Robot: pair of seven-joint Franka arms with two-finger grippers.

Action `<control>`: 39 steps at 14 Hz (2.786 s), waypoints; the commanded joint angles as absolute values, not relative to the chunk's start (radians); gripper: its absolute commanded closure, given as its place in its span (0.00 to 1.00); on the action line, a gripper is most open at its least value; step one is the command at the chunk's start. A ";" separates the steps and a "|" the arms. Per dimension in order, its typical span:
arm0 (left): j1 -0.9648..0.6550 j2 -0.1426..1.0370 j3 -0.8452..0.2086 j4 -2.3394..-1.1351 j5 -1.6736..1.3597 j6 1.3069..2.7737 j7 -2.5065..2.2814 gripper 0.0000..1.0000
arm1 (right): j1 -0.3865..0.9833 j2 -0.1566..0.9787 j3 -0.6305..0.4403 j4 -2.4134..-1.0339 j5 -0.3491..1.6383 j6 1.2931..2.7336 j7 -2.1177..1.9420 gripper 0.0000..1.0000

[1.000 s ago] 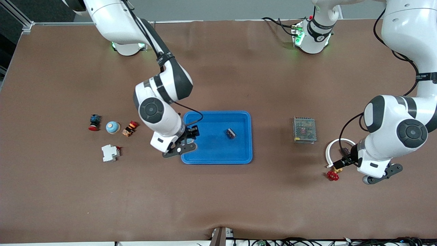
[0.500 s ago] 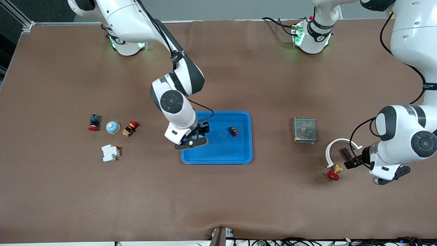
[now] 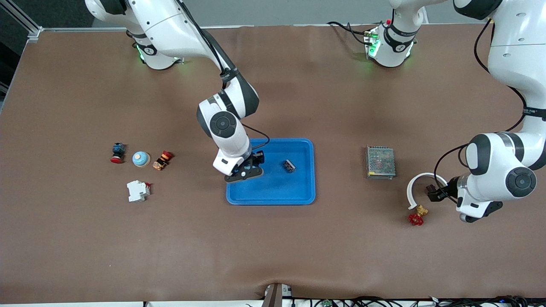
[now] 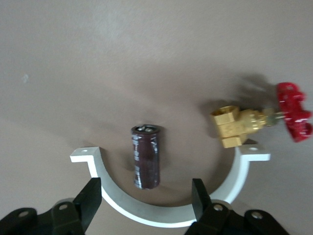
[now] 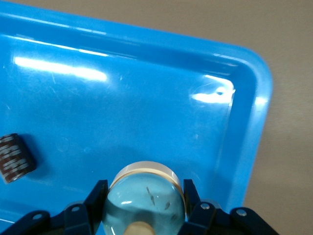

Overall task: Place electrolytic capacitor and blue bell in tray
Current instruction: 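Lower the blue bell into the tray with the right gripper, then release the bell with the right gripper while the left gripper grasps a capacitor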

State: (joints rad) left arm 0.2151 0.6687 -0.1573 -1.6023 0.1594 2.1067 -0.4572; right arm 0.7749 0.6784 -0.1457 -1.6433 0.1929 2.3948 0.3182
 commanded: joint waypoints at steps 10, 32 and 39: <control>0.247 0.706 -0.167 -1.654 0.176 2.220 -0.448 0.30 | 0.830 0.730 -0.153 -1.700 0.176 2.513 0.354 0.50; 0.029 0.617 -0.198 -1.560 0.158 2.137 -0.872 1.00 | 0.802 0.288 -0.503 -1.571 0.123 1.620 -0.285 0.00; -0.176 0.669 -0.206 -1.477 0.123 2.144 -1.328 1.00 | 0.712 0.238 -0.600 -1.700 0.064 1.653 -0.639 0.00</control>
